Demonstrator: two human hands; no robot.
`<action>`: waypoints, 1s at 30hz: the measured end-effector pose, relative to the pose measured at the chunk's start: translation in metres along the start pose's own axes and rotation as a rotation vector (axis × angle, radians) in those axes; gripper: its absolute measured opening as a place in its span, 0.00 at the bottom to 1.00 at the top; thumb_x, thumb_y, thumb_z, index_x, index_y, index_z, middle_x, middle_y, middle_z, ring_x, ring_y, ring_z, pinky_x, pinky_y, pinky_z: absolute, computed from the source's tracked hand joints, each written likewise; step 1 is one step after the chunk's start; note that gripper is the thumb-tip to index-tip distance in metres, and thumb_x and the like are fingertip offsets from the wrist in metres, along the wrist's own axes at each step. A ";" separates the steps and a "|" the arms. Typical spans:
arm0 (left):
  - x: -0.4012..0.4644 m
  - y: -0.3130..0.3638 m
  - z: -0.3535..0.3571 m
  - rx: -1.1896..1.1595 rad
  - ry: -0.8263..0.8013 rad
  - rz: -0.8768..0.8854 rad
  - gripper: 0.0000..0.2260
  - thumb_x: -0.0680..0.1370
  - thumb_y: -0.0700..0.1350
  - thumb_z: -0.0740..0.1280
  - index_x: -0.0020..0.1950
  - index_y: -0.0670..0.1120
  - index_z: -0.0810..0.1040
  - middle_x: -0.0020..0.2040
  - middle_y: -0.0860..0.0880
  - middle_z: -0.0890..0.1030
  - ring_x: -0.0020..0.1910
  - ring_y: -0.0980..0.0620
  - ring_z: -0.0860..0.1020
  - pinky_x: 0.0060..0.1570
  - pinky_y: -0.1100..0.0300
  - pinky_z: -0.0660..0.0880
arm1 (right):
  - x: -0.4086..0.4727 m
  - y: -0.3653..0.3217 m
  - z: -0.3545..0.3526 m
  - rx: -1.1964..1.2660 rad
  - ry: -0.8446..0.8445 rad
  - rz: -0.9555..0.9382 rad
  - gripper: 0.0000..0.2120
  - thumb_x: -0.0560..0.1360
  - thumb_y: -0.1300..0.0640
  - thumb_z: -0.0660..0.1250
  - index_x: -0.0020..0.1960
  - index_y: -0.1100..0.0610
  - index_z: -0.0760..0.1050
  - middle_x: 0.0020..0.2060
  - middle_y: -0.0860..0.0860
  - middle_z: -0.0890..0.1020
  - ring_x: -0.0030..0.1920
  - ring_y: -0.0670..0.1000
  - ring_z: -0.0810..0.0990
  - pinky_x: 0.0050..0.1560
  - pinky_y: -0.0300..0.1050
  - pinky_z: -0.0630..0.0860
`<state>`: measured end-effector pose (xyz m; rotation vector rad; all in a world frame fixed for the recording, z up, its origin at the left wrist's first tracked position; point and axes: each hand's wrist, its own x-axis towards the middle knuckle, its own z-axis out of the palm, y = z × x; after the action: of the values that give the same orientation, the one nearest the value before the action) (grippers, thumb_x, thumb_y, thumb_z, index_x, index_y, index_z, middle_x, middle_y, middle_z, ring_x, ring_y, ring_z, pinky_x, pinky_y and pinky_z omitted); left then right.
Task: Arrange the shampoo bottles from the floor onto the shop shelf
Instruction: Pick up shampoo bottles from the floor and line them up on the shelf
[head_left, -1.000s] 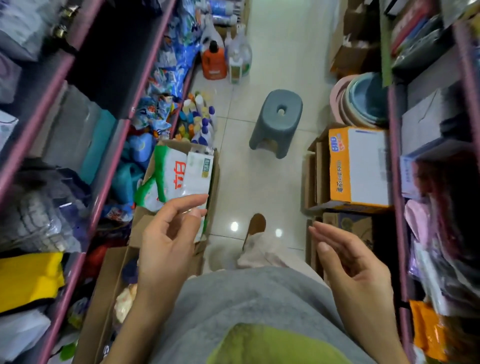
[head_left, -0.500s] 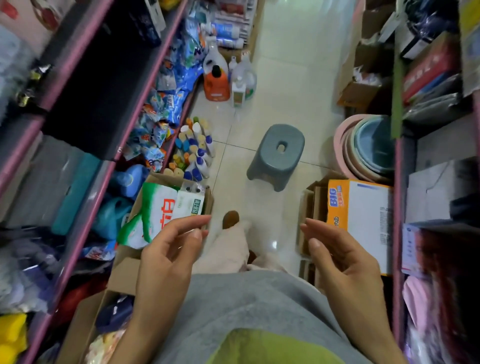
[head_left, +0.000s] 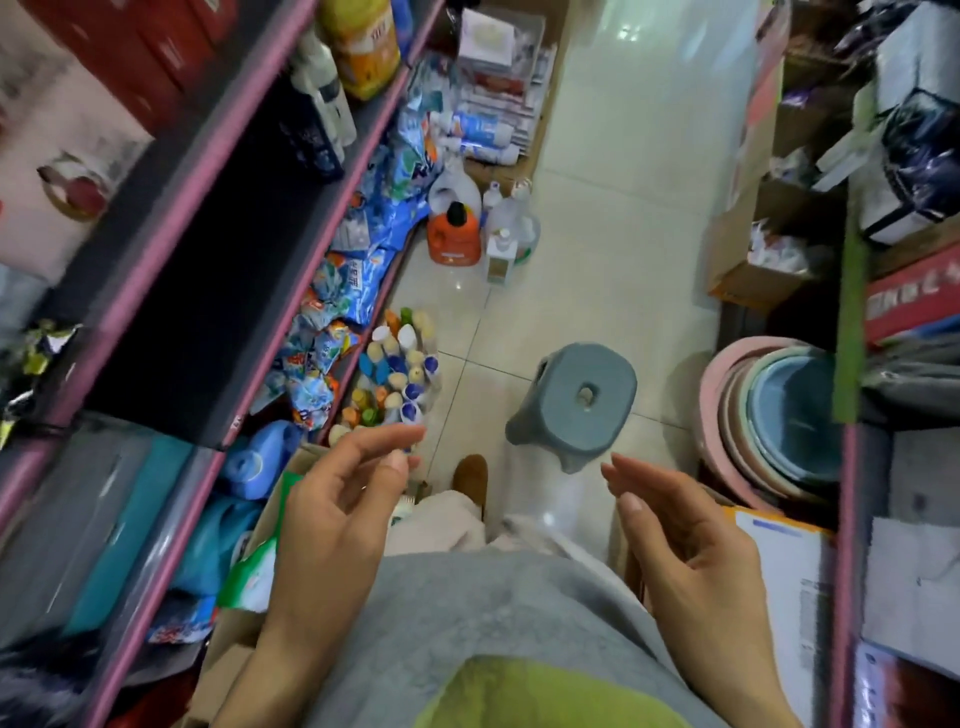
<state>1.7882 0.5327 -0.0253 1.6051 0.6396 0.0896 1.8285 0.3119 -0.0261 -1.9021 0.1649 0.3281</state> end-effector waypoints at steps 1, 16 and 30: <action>0.014 0.006 0.001 -0.001 -0.005 0.002 0.08 0.78 0.41 0.65 0.52 0.49 0.82 0.51 0.52 0.84 0.51 0.53 0.82 0.49 0.65 0.77 | 0.010 -0.005 0.003 -0.002 -0.012 0.019 0.14 0.76 0.62 0.65 0.53 0.44 0.79 0.50 0.38 0.83 0.53 0.36 0.80 0.51 0.27 0.75; 0.151 0.064 0.020 -0.102 0.108 0.038 0.08 0.77 0.42 0.64 0.51 0.49 0.82 0.50 0.53 0.84 0.51 0.56 0.82 0.48 0.69 0.75 | 0.158 -0.072 0.022 -0.030 -0.127 -0.013 0.15 0.76 0.64 0.66 0.49 0.43 0.81 0.46 0.37 0.84 0.50 0.36 0.81 0.48 0.24 0.73; 0.290 0.107 0.073 -0.239 0.544 -0.037 0.09 0.75 0.44 0.64 0.52 0.47 0.81 0.53 0.54 0.83 0.53 0.56 0.81 0.51 0.69 0.75 | 0.409 -0.178 0.061 -0.146 -0.602 -0.191 0.13 0.76 0.66 0.65 0.50 0.50 0.81 0.46 0.42 0.85 0.49 0.39 0.82 0.48 0.28 0.75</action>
<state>2.0990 0.5977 -0.0261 1.3362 1.0337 0.5688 2.2573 0.4488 -0.0110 -1.8584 -0.4499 0.7784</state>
